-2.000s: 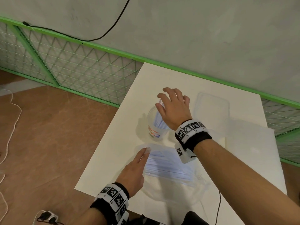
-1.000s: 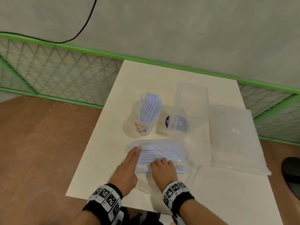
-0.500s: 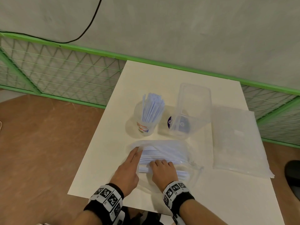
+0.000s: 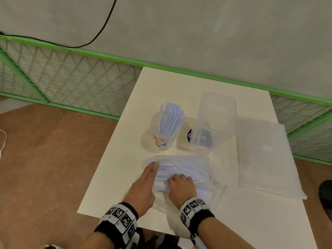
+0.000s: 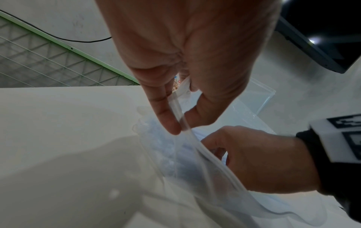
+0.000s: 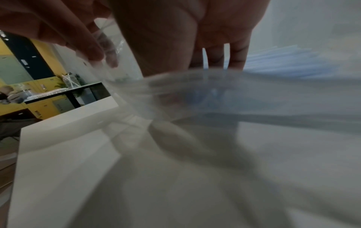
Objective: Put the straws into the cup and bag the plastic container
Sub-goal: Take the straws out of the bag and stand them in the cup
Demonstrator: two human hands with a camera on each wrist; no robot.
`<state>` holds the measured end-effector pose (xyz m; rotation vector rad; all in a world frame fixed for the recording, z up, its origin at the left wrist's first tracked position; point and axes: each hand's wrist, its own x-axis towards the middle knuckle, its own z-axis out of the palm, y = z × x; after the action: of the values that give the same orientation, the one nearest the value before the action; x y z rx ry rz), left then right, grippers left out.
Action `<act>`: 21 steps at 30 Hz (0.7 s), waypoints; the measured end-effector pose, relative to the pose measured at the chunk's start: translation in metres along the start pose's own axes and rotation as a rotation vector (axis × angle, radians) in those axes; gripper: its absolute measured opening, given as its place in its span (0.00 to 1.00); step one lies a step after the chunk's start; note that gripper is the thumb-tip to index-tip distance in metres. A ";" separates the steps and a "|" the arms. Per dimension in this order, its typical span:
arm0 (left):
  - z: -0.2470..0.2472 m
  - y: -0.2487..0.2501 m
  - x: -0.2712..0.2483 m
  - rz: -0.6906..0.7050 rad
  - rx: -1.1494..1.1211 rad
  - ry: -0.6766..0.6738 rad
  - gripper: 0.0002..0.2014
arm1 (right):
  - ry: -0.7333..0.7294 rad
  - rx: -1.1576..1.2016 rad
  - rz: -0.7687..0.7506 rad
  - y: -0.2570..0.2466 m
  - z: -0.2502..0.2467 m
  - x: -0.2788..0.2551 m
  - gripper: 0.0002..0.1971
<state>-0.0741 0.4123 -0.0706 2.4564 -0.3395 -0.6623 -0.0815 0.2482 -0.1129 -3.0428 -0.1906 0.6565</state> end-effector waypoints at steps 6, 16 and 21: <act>0.000 0.001 0.000 -0.003 -0.013 0.010 0.45 | -0.031 -0.131 -0.048 0.002 0.003 0.000 0.18; -0.002 0.000 -0.003 0.005 -0.021 0.009 0.45 | 0.003 0.063 -0.035 0.012 0.001 -0.017 0.21; -0.004 0.001 -0.001 0.019 -0.031 0.029 0.45 | 0.210 0.560 -0.011 0.024 -0.026 -0.029 0.05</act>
<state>-0.0731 0.4136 -0.0665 2.4281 -0.3380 -0.6194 -0.0943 0.2206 -0.0779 -2.5389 -0.0116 0.3125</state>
